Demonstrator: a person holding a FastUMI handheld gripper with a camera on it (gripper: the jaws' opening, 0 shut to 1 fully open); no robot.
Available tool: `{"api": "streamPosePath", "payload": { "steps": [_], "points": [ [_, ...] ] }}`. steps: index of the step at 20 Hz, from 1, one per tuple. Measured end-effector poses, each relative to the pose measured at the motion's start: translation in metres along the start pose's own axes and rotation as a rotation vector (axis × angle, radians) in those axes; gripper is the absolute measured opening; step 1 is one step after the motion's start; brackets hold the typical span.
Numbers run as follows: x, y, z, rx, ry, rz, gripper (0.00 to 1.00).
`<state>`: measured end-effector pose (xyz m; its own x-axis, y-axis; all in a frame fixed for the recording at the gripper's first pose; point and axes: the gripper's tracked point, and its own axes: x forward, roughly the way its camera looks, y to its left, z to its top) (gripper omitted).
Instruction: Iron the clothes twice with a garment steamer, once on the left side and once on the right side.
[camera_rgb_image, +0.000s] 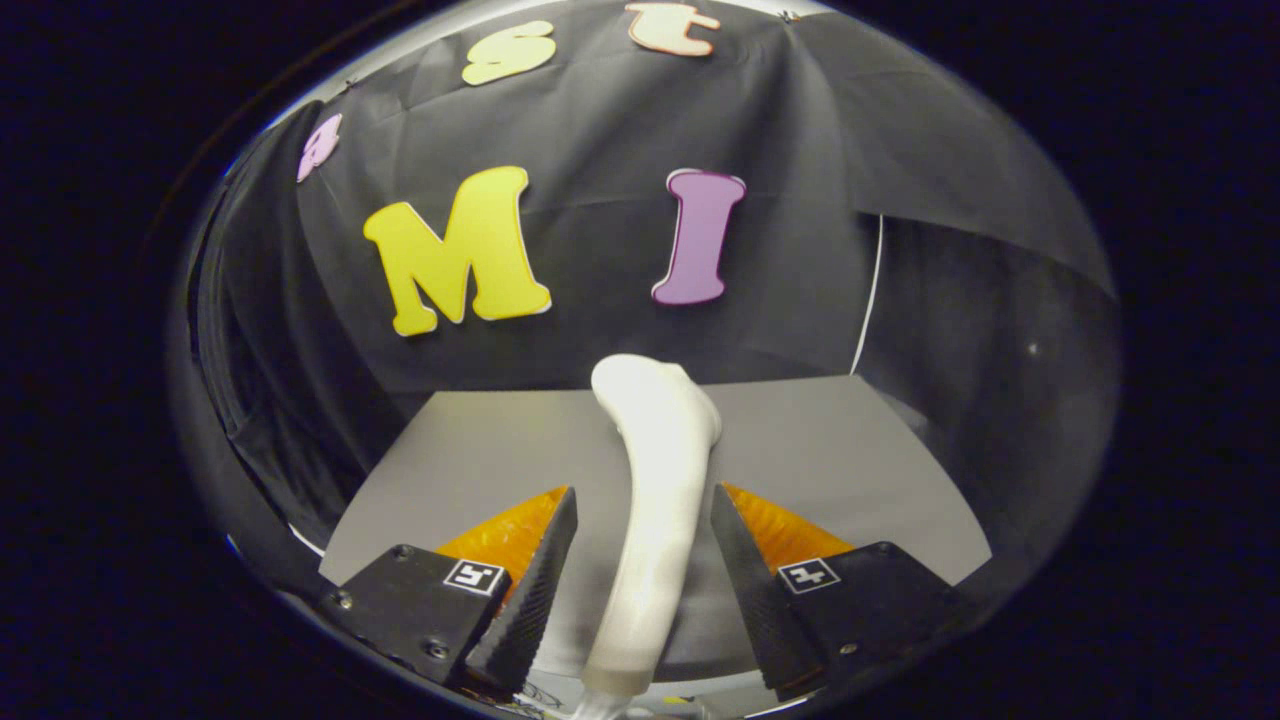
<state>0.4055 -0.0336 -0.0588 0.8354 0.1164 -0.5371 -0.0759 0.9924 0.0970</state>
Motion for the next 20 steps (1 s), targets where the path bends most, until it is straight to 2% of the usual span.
{"api": "streamPosePath", "payload": {
  "steps": [2, 3, 5, 7, 9, 12, 15, 17, 20],
  "points": [
    [0.006, 0.001, -0.014, 0.034, 0.059, 0.016, 0.80],
    [0.010, 0.000, -0.022, 0.050, 0.085, 0.020, 0.73],
    [0.009, -0.001, -0.038, 0.083, 0.140, 0.049, 0.66],
    [0.008, -0.002, -0.036, 0.081, 0.133, 0.055, 0.60],
    [0.004, 0.000, -0.032, 0.142, 0.111, 0.052, 0.55],
    [0.006, 0.005, -0.035, 0.185, 0.127, 0.107, 0.46],
    [0.001, 0.012, -0.036, 0.236, 0.140, 0.195, 0.38],
    [-0.003, 0.010, -0.035, 0.211, 0.100, 0.190, 0.34],
    [-0.006, 0.015, -0.025, 0.208, 0.034, 0.184, 0.34]
  ]
}}
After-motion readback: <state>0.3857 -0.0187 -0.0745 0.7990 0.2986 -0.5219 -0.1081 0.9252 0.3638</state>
